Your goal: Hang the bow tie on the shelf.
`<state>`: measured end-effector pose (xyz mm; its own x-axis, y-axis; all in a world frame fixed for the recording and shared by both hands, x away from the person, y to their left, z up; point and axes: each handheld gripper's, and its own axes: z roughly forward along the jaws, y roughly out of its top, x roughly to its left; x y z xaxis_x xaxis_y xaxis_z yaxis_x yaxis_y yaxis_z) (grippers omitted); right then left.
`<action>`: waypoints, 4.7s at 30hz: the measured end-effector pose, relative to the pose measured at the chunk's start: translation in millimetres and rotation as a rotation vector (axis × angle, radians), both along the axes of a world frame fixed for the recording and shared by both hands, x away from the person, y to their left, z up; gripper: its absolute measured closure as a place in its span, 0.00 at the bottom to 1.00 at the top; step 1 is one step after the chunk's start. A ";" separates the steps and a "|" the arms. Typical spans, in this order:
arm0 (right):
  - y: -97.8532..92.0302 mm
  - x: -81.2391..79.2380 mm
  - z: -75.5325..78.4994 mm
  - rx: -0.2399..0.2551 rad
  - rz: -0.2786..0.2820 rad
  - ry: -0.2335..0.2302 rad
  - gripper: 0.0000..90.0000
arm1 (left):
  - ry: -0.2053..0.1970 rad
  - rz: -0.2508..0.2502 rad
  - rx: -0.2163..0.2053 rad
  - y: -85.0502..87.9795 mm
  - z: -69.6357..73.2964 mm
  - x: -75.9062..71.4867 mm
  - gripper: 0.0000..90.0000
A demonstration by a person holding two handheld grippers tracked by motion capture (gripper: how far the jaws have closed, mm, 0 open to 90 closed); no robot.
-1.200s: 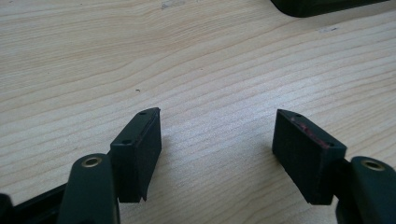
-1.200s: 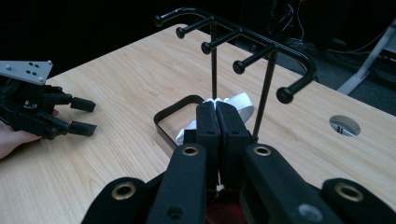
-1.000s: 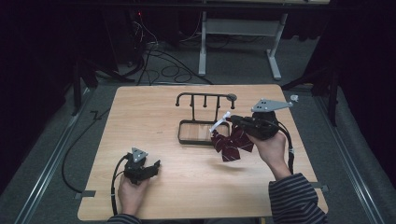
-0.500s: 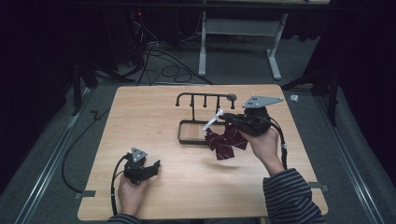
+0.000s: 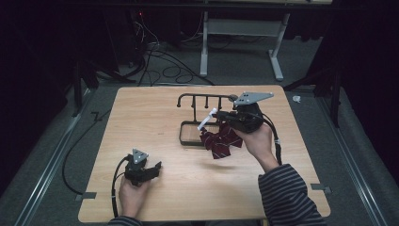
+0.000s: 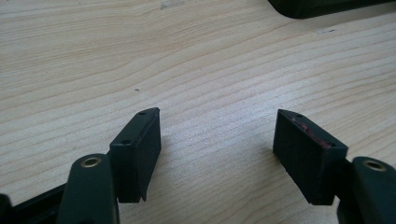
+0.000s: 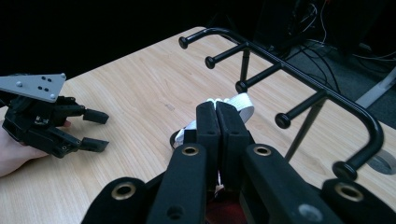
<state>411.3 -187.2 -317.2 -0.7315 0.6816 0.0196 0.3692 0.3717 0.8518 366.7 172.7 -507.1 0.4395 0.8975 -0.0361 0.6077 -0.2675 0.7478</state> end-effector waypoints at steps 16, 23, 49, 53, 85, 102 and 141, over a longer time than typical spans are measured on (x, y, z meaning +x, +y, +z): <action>14.4 15.3 2.5 0.004 0.026 0.003 1.00 | 0.000 -0.001 0.001 0.1 0.0 0.0 0.36; 20.7 23.0 1.6 0.012 0.030 0.012 1.00 | 0.000 -0.001 0.002 -0.1 0.0 0.0 0.36; 23.5 58.9 4.7 -0.009 -0.052 0.026 1.00 | 0.000 0.000 0.003 -0.1 0.0 0.0 0.36; 24.3 63.0 5.1 -0.006 -0.060 0.026 1.00 | 0.000 0.000 0.002 -0.1 0.0 0.0 0.36; 28.0 73.7 -3.7 -0.044 -0.127 0.042 0.87 | 0.000 -0.001 0.001 -0.1 0.0 -0.1 0.36; 3.7 58.9 0.0 -0.019 -0.140 0.022 0.83 | -0.003 0.002 0.006 -0.7 -0.1 -0.2 0.36; -48.0 27.9 -7.5 0.057 -0.191 0.027 0.76 | -0.005 0.000 0.015 -1.5 -0.2 -0.3 0.36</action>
<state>439.2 -235.2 -324.6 -0.5880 0.8048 0.0806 0.4516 0.2440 0.8582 366.5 171.2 -507.3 0.4396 0.8979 -0.0208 0.6040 -0.2784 0.7468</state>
